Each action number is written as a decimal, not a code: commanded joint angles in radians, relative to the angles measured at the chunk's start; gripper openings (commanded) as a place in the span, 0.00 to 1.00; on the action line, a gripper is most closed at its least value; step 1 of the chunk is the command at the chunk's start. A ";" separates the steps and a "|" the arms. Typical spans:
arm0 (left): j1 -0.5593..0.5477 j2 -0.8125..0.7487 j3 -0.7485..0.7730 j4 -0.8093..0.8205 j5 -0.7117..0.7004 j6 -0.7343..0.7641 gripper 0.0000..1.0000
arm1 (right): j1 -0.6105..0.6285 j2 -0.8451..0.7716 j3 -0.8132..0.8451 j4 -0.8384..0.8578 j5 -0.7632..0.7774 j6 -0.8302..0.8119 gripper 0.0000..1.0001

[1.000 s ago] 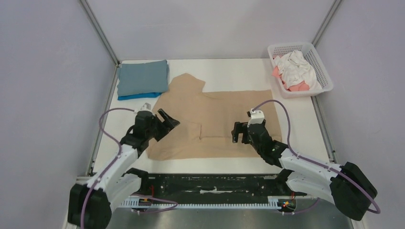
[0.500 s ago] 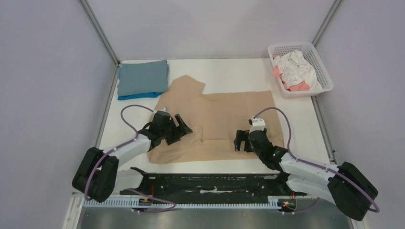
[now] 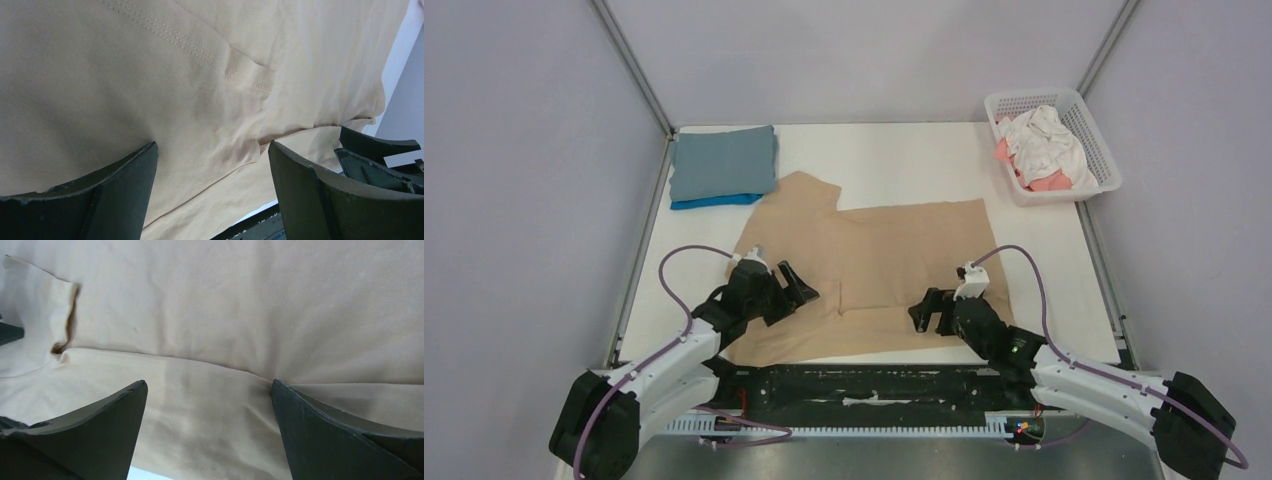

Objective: Fold and stack the t-shirts
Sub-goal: Fold the flattened tshirt in 1/3 of the way, then grab the side of the flattened tshirt furthest away from the robot with both arms

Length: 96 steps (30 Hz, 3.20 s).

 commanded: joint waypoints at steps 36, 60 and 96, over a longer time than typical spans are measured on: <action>0.275 1.412 1.699 -0.228 0.066 0.390 0.89 | -0.240 0.151 0.335 -0.149 0.298 -0.232 0.98; 0.273 1.593 1.776 -0.496 0.107 0.420 0.67 | -0.292 0.197 0.321 -0.151 0.233 -0.237 0.98; 0.215 1.257 1.444 -0.355 0.022 0.528 0.02 | -0.507 0.470 0.625 -0.286 0.380 -0.278 0.98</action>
